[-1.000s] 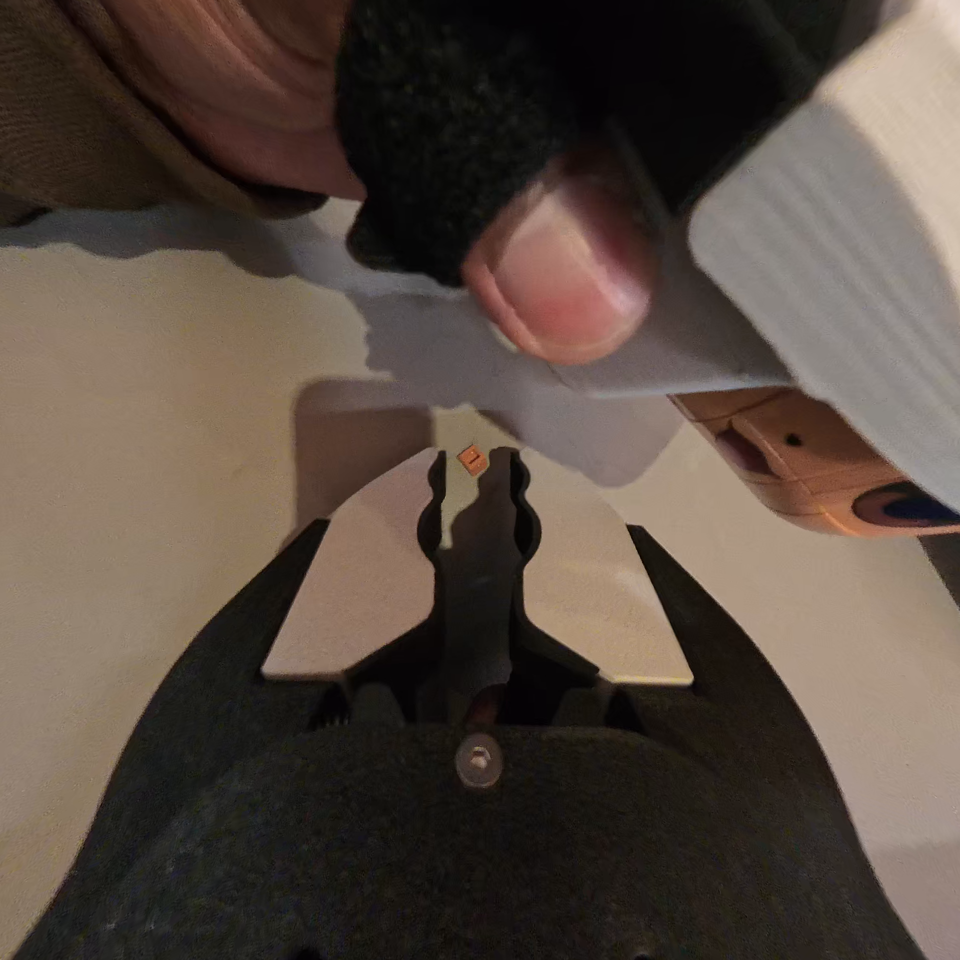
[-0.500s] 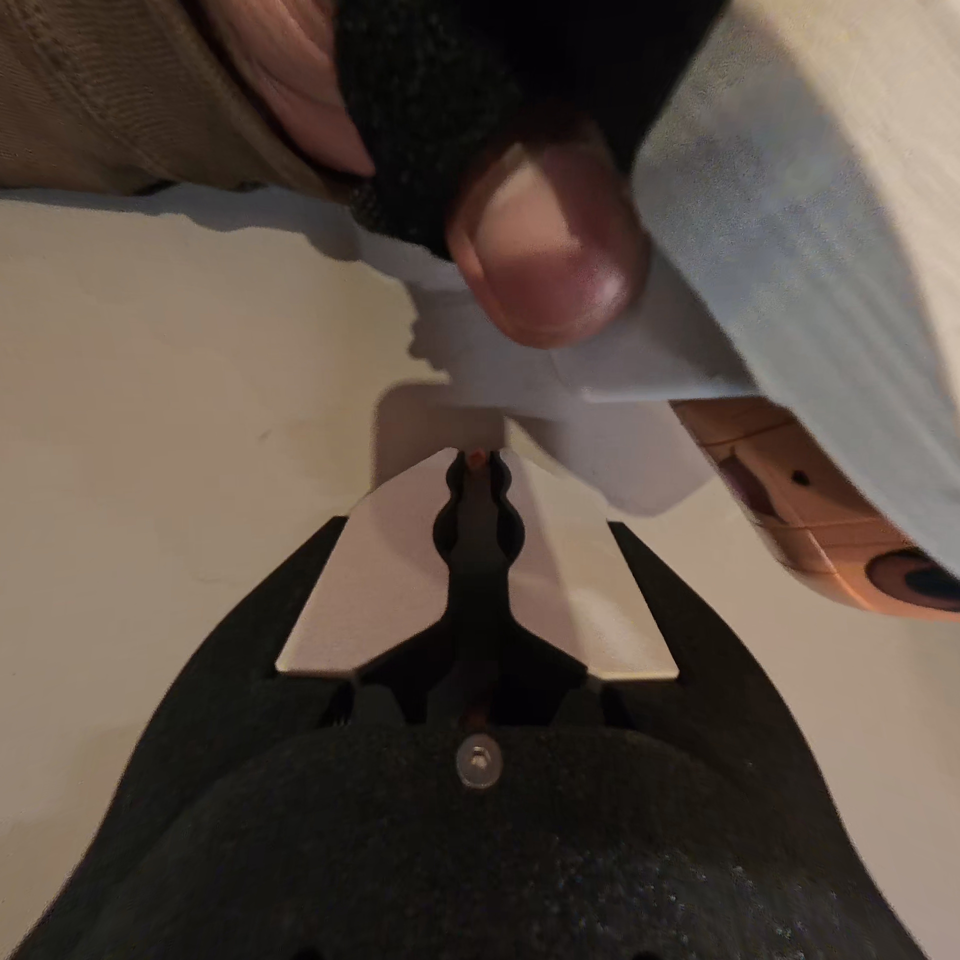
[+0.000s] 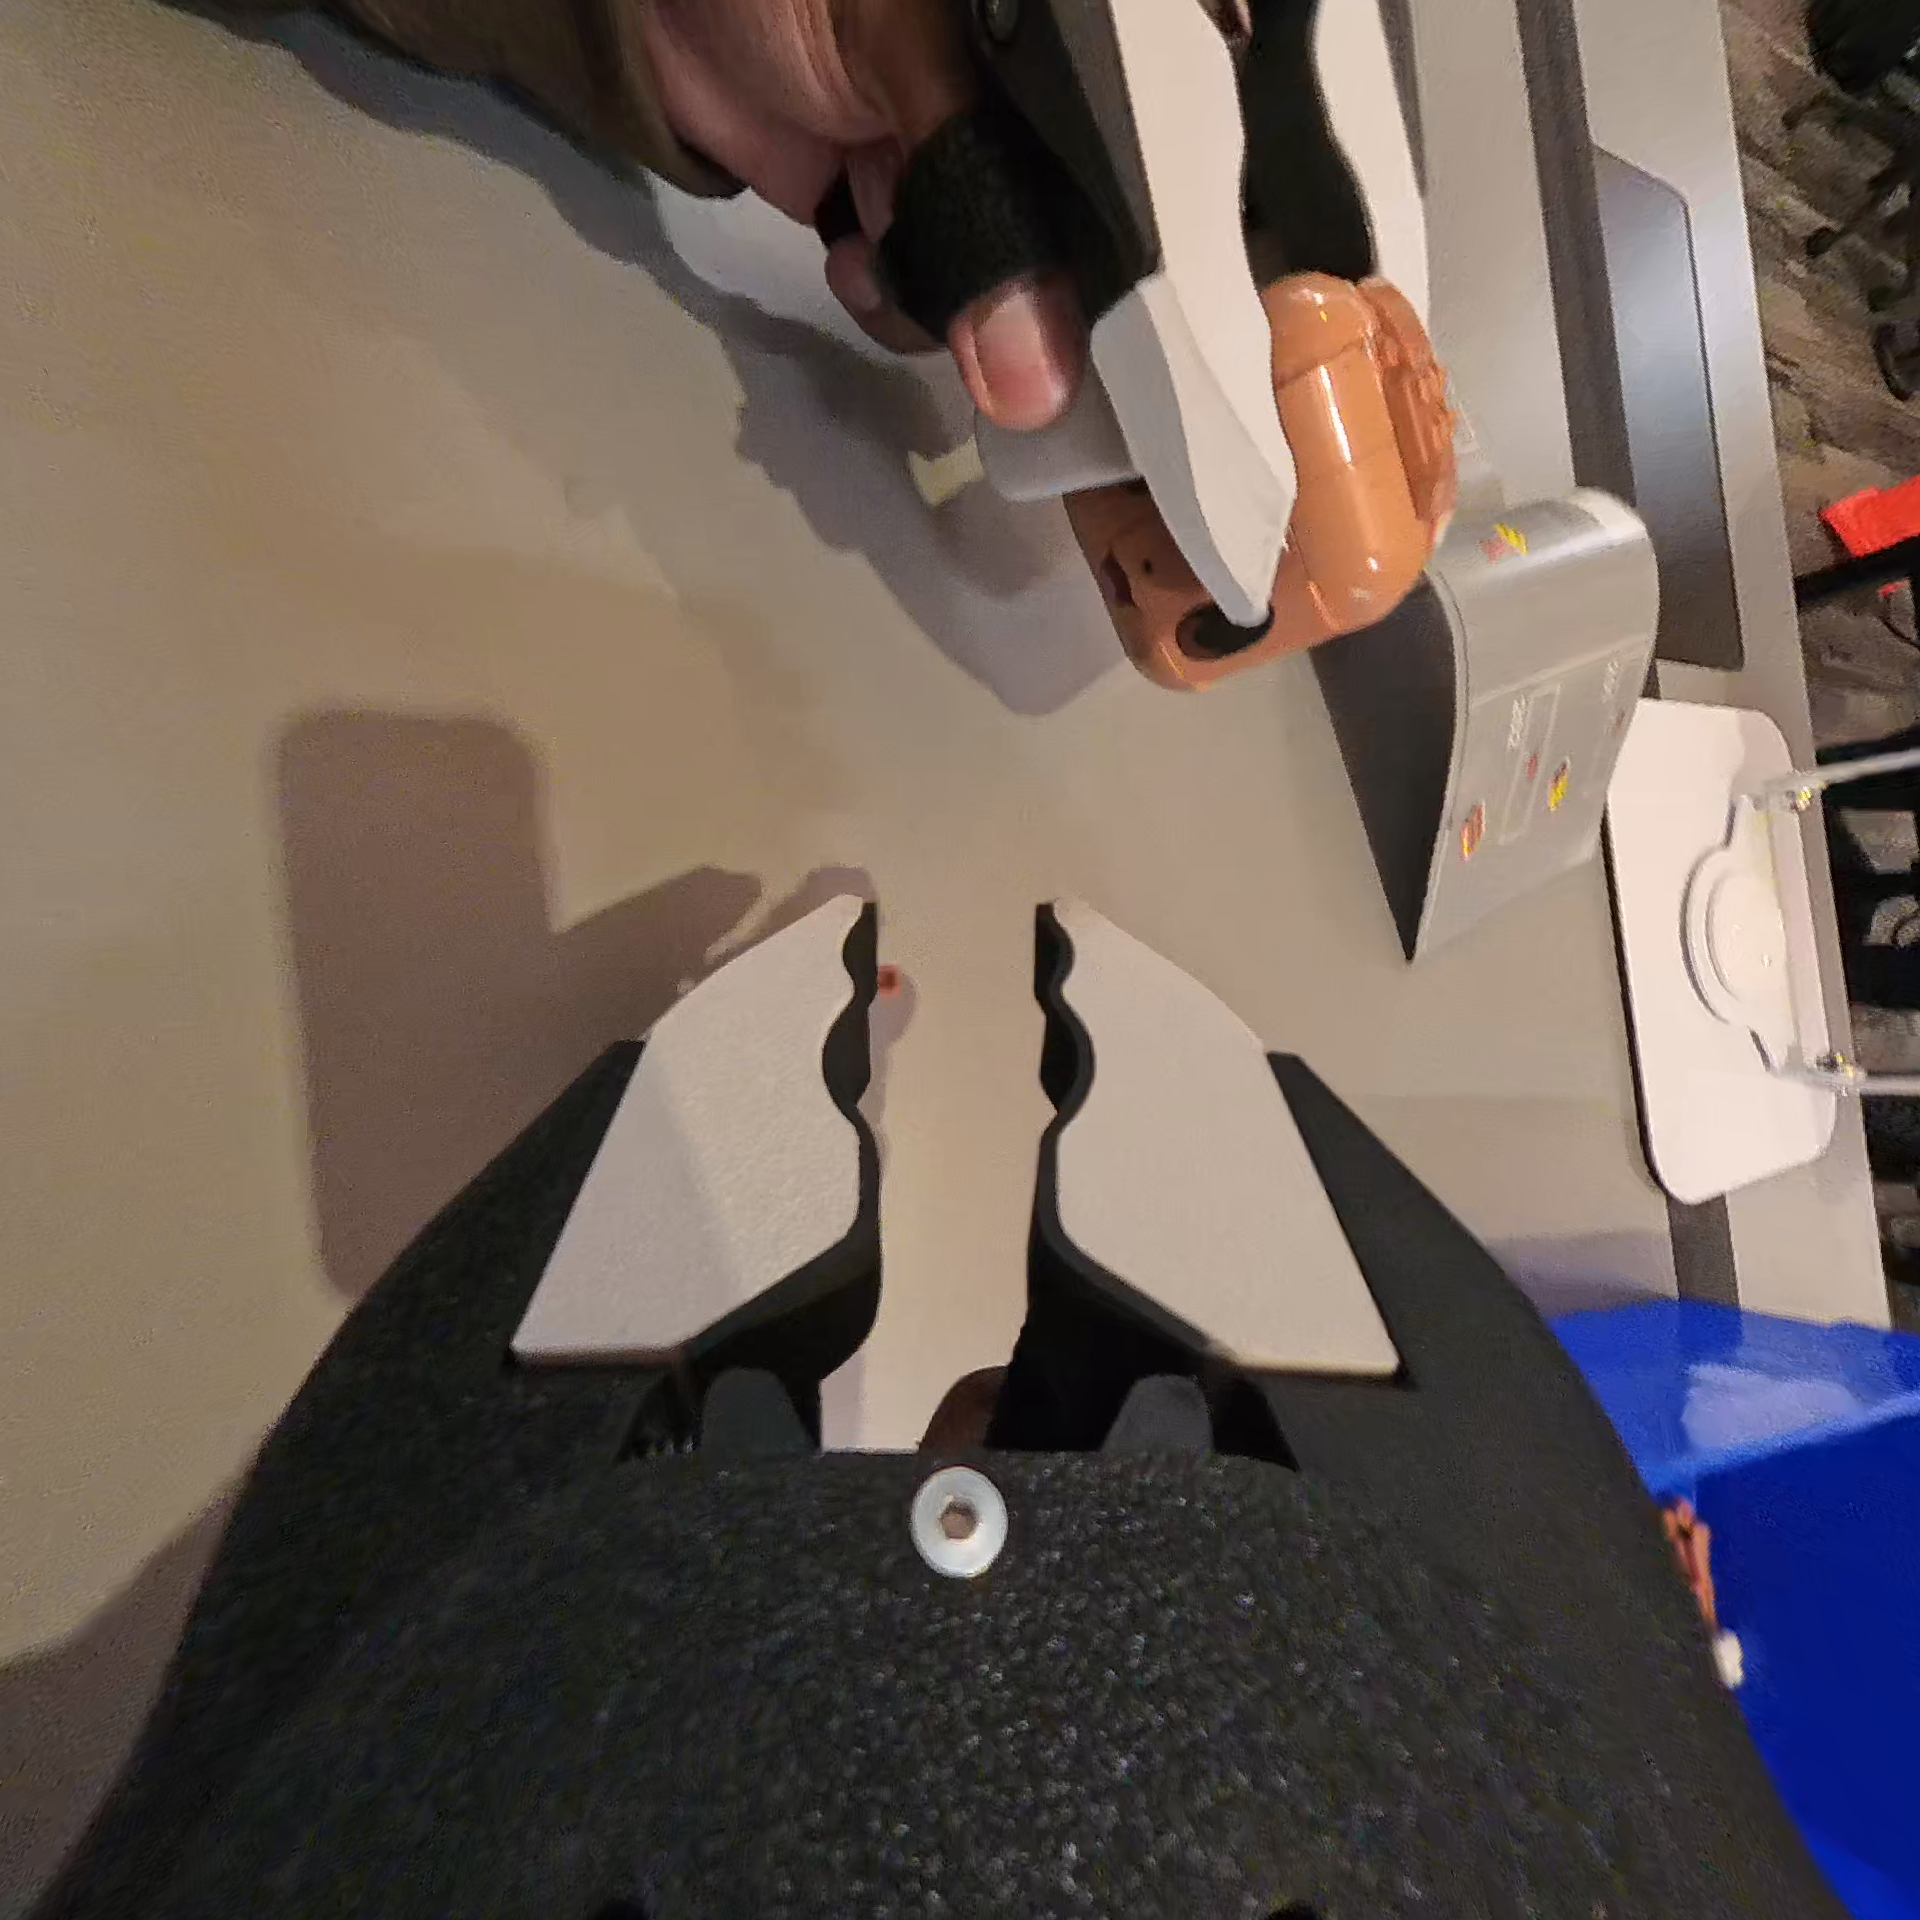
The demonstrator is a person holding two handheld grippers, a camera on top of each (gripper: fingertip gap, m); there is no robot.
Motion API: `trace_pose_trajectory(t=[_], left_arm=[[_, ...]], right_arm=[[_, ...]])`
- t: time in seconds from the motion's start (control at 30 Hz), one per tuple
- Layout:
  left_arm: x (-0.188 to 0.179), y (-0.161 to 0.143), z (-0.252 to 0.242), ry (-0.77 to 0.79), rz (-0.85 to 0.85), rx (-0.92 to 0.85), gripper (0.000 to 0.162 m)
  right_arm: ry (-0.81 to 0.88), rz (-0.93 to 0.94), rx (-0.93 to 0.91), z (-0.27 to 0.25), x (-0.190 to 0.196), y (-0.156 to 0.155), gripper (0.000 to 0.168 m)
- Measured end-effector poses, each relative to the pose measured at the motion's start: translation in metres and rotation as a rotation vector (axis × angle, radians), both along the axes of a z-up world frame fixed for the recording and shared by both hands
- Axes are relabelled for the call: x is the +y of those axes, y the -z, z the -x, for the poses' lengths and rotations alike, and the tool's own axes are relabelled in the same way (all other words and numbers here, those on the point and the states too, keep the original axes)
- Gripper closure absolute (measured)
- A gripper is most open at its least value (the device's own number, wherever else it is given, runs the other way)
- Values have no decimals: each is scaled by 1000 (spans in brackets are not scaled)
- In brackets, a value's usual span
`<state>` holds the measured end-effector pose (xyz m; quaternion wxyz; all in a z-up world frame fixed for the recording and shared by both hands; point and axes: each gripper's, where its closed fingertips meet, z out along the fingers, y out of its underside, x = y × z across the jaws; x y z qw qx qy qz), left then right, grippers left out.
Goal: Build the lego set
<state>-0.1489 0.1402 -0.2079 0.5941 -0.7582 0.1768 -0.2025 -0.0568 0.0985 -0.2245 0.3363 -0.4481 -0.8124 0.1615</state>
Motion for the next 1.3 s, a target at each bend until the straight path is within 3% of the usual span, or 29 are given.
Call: trace_pose_trajectory(t=[0.47, 0.9, 1.3], left_arm=[[0, 9, -11, 29, 27, -4, 111], [-1, 21, -24, 73, 60, 12, 111], [-5, 22, -33, 111, 64, 10, 111]], right_arm=[[404, 214, 93, -112, 41, 44, 142], [623, 318, 7, -97, 64, 73, 150], [454, 273, 29, -78, 42, 67, 149]])
